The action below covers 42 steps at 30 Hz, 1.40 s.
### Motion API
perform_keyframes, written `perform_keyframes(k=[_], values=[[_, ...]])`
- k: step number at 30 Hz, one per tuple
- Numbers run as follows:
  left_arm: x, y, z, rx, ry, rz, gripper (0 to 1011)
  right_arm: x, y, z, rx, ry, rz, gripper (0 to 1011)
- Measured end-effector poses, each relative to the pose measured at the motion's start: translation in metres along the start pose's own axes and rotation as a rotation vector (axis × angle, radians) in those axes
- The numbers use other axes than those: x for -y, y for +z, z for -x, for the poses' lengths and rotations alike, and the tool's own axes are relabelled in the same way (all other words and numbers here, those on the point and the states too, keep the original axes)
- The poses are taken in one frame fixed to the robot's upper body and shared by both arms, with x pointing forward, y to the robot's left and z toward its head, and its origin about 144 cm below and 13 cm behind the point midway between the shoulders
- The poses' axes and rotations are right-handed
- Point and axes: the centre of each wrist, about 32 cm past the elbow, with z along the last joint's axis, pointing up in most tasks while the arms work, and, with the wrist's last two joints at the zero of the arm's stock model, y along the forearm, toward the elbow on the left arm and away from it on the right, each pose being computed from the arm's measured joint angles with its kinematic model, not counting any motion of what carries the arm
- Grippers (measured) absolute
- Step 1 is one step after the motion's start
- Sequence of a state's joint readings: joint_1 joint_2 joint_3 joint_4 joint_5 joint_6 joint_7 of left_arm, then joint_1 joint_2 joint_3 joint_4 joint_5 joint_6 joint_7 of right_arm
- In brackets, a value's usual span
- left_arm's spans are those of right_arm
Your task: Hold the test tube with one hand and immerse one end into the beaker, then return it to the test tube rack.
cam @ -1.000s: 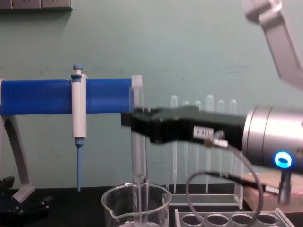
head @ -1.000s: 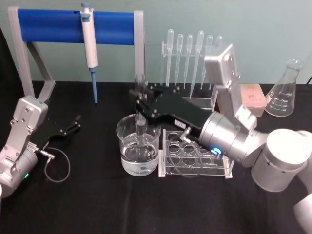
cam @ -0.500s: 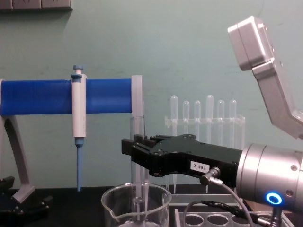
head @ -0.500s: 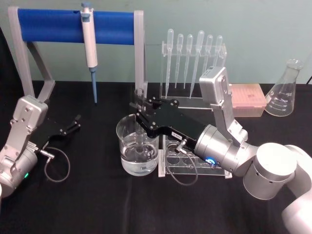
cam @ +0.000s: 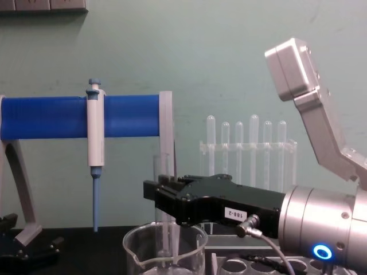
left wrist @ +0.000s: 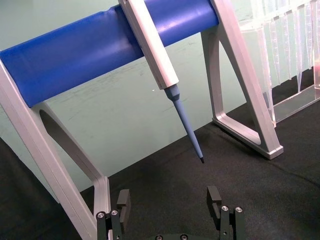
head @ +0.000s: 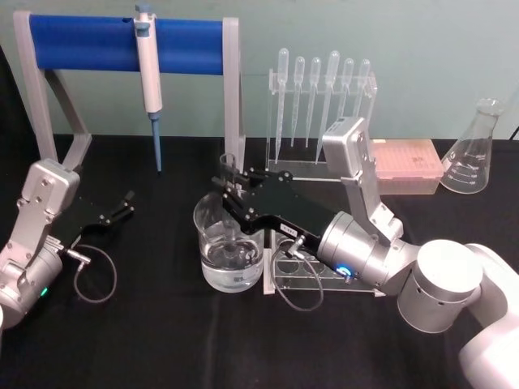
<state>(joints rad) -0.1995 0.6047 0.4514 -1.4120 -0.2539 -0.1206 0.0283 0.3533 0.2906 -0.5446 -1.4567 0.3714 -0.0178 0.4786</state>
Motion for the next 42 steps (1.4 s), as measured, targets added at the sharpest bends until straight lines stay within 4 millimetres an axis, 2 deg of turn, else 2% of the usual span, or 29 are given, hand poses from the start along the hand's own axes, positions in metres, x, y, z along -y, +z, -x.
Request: perform_keyframes(k=[10,42], values=[[0.0000,0.0000,0.0000,0.000,0.000,0.000,1000,0.0018,-0.0054,0.0001,0.005,0.001,0.006,224],[0.0000,0.0000,0.0000,0.000,0.000,0.000,1000,0.0022,-0.0051,0.0001,0.005,0.001,0.006,224]])
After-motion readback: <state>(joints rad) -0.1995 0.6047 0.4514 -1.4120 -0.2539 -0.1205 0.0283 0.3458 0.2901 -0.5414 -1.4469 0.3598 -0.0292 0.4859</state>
